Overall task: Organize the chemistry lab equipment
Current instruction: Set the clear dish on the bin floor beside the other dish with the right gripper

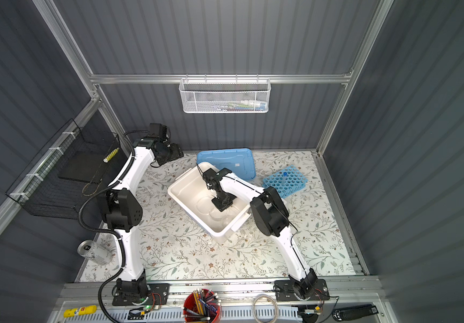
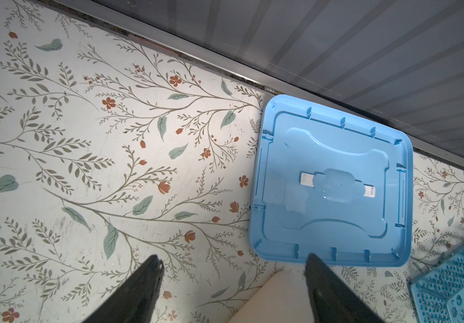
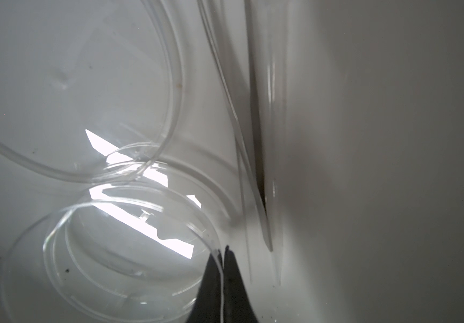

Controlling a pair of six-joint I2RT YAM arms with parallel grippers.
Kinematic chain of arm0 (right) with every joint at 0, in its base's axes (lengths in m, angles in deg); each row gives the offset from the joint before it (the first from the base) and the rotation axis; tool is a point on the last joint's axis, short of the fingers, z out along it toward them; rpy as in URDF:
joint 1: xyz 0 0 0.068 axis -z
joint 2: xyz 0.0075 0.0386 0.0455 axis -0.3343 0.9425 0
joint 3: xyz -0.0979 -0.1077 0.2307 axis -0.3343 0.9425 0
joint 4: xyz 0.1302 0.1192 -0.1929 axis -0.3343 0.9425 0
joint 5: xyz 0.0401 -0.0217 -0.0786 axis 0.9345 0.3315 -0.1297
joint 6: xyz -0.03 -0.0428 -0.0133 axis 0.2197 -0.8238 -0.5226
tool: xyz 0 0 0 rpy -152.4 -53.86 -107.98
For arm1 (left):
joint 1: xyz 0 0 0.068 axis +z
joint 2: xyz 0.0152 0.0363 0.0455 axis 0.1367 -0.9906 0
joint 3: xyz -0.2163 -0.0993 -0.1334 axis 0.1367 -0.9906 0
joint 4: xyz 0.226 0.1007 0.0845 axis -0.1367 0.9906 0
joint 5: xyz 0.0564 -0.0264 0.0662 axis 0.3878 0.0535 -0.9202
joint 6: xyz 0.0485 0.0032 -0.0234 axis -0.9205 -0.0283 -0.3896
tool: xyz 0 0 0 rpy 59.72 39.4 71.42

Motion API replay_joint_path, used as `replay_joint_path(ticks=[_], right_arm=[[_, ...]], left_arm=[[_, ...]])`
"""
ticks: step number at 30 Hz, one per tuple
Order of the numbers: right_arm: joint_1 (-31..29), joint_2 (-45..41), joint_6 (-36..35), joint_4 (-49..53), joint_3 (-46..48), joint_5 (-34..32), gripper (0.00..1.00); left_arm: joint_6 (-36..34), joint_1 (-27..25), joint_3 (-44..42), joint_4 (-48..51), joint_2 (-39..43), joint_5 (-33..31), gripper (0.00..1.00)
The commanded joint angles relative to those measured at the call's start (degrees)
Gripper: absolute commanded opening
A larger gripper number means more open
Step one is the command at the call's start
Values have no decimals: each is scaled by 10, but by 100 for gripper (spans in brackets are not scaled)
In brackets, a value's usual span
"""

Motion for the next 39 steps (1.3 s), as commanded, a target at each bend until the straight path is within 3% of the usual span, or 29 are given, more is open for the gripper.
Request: replay_joint_path(ticks=[1, 17, 39], right_arm=[[1, 10, 5, 10, -8, 9, 0], [2, 24, -1, 14, -31, 11, 0], [26, -23, -2, 24, 29, -21, 0]], left_arm=[[-11, 0, -7, 7, 1, 10, 82], [-11, -1, -2, 6, -2, 10, 82], [-2, -1, -13, -6, -4, 12, 82]])
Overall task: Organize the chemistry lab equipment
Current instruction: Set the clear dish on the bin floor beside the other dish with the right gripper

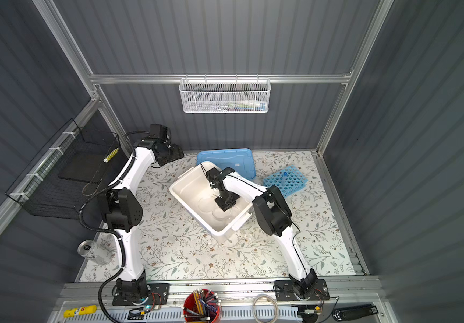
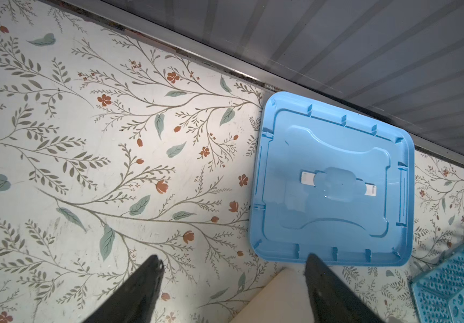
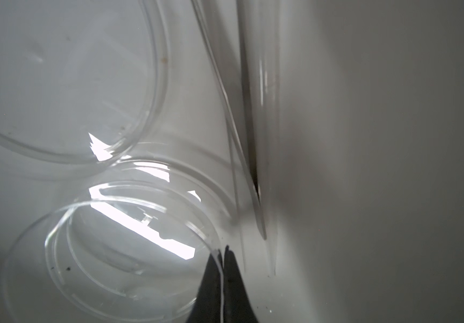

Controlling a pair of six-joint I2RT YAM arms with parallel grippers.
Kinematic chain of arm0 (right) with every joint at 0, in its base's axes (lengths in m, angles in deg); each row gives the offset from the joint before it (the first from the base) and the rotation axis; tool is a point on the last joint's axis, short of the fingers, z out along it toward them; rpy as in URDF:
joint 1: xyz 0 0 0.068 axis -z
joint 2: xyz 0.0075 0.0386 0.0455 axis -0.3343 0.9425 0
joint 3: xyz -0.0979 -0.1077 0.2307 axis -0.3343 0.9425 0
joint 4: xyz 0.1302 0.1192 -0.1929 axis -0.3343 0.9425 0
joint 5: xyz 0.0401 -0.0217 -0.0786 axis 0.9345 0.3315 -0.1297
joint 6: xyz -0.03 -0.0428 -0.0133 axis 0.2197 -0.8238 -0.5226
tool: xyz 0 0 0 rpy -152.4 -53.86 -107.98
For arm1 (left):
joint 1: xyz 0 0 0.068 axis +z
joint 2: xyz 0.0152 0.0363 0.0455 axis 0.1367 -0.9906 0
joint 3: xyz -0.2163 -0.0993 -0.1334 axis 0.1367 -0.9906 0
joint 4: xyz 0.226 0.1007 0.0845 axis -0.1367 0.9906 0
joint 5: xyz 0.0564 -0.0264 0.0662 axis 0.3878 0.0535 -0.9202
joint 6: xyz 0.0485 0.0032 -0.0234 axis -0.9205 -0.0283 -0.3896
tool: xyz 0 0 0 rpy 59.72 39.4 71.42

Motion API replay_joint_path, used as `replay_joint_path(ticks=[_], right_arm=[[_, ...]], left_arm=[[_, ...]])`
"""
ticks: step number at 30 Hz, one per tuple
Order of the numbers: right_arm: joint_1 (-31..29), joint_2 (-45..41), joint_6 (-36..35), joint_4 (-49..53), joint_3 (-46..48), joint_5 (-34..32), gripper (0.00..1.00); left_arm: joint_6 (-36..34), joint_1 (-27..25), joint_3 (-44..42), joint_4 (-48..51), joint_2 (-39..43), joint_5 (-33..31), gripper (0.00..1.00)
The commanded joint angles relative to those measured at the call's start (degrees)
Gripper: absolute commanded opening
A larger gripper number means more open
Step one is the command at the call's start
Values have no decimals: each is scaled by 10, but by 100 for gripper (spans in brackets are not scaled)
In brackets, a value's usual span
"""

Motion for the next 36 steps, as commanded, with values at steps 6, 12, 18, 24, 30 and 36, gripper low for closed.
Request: replay_joint_path(ticks=[6, 12, 18, 24, 30, 36], right_arm=[[8, -7, -3, 11, 5, -23, 0], [9, -3, -5, 16, 2, -44, 0], [9, 7, 2, 17, -6, -43, 0], [9, 28, -1, 19, -34, -43, 2], [9, 33, 0, 26, -46, -40, 11], [10, 13, 2, 21, -15, -41, 5]], left_arm=[[-5, -1, 1, 2, -5, 8, 82], [-7, -1, 14, 7, -12, 9, 82], [-11, 0, 14, 9, -11, 8, 82], [-12, 1, 12, 10, -9, 8, 82], [-12, 2, 8, 11, -5, 6, 82], [-10, 2, 3, 6, -4, 10, 82]])
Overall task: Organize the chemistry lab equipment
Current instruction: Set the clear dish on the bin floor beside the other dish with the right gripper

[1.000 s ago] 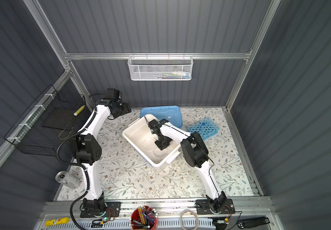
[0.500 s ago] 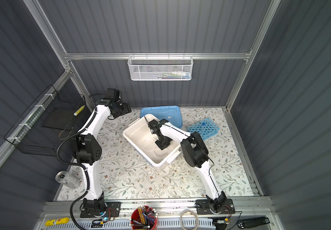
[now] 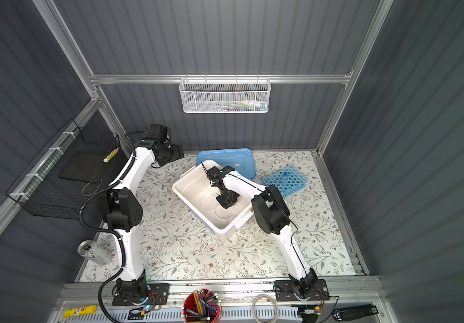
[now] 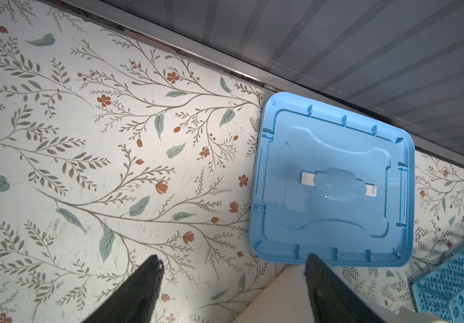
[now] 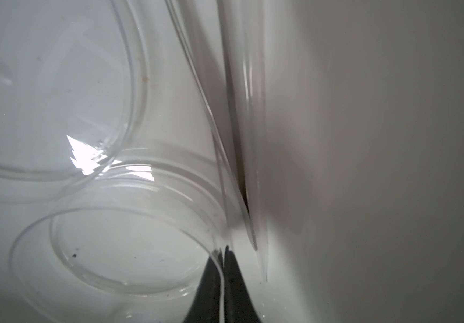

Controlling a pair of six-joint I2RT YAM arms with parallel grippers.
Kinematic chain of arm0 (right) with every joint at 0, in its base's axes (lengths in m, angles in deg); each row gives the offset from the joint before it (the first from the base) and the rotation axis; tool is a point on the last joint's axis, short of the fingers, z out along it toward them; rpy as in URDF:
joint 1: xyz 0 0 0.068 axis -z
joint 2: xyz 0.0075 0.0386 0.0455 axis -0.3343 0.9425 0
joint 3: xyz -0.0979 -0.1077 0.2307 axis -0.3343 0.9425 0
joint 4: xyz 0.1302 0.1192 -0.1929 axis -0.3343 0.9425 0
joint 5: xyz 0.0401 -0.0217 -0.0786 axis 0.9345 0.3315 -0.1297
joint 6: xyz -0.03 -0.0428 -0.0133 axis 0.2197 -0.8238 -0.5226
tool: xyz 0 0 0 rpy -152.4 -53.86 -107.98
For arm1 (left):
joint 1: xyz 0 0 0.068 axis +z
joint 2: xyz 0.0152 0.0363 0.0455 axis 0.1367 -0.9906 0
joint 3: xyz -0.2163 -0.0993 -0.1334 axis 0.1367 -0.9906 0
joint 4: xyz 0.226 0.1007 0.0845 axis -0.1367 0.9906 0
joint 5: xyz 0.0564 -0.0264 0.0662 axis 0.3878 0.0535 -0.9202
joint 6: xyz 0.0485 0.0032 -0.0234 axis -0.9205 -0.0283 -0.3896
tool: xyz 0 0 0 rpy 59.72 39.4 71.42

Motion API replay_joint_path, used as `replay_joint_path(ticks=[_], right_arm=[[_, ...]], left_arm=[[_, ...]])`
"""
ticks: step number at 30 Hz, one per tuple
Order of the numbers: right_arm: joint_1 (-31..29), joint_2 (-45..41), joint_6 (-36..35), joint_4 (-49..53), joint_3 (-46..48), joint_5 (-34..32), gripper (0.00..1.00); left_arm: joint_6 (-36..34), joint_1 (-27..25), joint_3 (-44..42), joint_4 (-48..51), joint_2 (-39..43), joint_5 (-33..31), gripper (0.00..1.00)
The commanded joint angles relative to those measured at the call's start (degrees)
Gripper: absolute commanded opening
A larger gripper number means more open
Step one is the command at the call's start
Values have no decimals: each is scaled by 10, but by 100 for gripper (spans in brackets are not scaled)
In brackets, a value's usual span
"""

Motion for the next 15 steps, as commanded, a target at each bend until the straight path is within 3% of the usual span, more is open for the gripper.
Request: replay_joint_path(ticks=[1, 15], right_arm=[[5, -16, 5, 9, 15, -8, 5], [16, -19, 9, 27, 28, -29, 4]], left_arm=[[-10, 2, 1, 7, -3, 10, 82], [-10, 2, -3, 5, -2, 13, 82]])
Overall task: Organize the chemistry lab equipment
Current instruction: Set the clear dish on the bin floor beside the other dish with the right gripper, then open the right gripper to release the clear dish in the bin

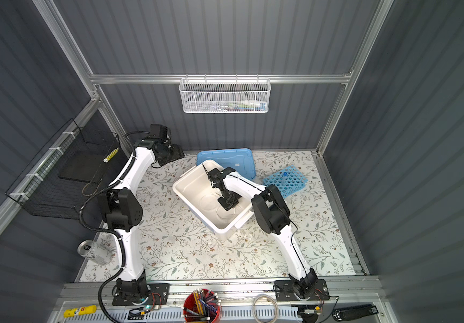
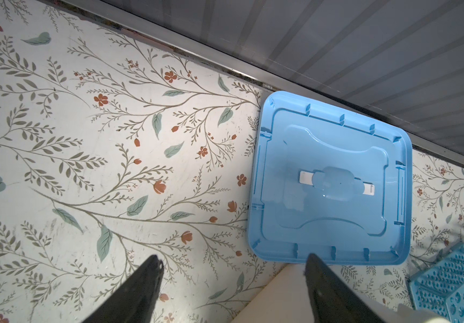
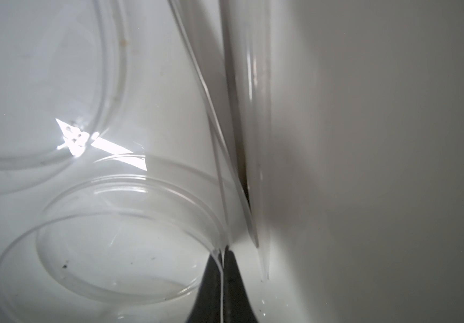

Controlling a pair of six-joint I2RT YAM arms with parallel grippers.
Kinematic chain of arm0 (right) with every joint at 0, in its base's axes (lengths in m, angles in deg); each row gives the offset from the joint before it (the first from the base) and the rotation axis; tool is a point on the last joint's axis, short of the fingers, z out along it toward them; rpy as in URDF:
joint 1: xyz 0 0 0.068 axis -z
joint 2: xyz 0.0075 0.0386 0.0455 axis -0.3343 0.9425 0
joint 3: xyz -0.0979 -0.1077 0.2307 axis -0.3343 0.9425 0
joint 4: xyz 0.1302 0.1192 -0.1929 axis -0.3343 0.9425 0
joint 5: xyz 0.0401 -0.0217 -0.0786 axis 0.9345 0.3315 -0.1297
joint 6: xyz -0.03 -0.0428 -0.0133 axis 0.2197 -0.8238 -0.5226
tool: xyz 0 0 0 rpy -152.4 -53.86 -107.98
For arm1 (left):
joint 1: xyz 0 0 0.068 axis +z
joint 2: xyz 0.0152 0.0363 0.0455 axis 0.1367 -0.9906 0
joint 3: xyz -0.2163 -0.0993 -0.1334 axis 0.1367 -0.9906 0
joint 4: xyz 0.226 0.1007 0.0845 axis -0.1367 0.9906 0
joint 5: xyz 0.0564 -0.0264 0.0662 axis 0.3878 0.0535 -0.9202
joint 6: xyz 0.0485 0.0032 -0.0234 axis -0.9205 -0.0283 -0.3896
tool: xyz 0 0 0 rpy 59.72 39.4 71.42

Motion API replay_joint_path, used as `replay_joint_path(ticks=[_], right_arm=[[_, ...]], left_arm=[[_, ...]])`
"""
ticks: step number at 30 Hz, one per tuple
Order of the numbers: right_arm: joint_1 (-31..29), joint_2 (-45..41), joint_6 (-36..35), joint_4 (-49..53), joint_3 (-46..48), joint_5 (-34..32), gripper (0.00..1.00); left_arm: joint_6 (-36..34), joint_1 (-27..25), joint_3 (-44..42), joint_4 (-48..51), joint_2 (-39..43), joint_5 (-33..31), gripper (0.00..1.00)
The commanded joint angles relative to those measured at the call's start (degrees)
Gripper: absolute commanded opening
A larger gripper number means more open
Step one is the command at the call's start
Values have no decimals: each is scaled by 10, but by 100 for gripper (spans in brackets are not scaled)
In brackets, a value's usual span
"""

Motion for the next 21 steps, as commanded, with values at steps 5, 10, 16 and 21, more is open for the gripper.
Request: replay_joint_path(ticks=[5, 10, 16, 21], right_arm=[[14, -14, 4, 19, 9, -18, 6], [14, -1, 7, 27, -12, -15, 15], [14, -3, 2, 29, -23, -25, 21], [15, -6, 7, 39, -26, -31, 25]], left_arm=[[-10, 2, 1, 5, -6, 11, 82], [-11, 3, 1, 7, -4, 8, 83], [-11, 4, 6, 8, -8, 12, 83], [-12, 4, 11, 9, -10, 10, 83]])
